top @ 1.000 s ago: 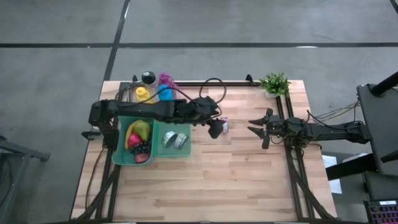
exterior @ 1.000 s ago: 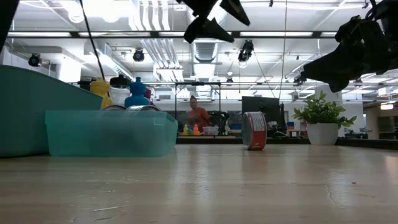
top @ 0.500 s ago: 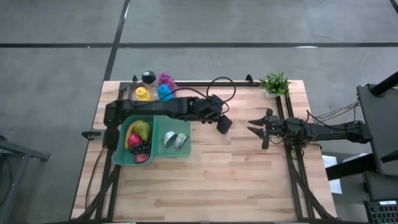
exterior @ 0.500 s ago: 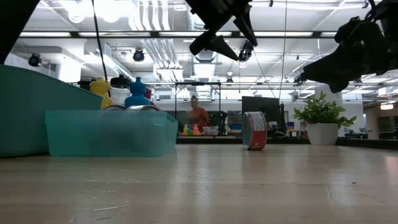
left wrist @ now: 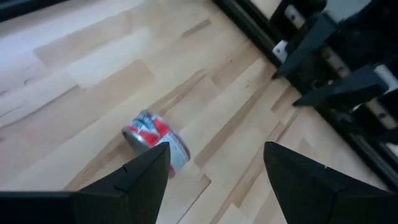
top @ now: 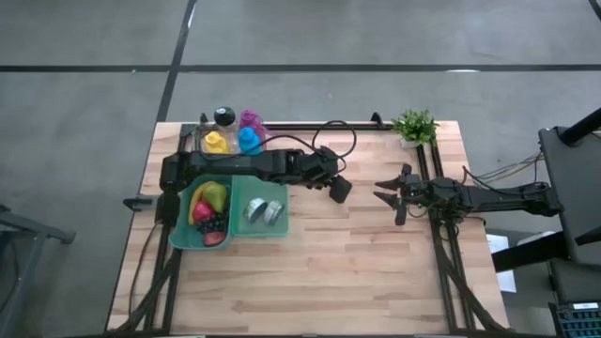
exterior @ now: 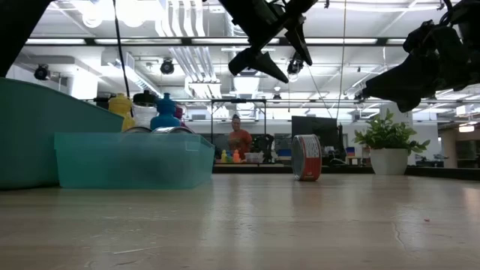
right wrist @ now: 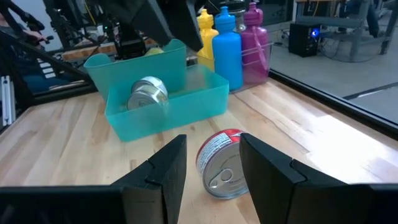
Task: Pick & Place Food Item
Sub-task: Put the red tuna can into the light green bin
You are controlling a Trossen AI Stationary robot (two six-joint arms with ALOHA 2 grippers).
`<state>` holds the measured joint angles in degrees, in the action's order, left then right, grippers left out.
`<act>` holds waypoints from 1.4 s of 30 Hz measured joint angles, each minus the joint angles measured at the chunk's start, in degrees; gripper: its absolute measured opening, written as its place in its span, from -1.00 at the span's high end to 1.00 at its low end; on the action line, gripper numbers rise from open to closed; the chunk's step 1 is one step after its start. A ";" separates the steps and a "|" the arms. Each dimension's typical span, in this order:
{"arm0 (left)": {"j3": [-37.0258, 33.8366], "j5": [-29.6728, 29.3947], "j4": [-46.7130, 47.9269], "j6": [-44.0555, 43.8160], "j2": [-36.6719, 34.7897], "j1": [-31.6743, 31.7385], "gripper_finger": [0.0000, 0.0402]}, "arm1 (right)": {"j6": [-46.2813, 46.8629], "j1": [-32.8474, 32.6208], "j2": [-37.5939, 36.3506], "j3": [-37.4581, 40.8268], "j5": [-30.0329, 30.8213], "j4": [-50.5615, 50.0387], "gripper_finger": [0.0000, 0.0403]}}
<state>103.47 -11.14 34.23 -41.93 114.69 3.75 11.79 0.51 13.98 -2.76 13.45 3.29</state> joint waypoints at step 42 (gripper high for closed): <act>9.38 -3.02 3.23 -22.52 13.56 -3.90 -0.32 | -0.01 -0.02 0.11 0.00 -0.02 -0.04 0.27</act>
<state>112.85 -14.16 37.46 -64.45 128.25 -0.15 11.78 0.49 14.09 -2.76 13.43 3.25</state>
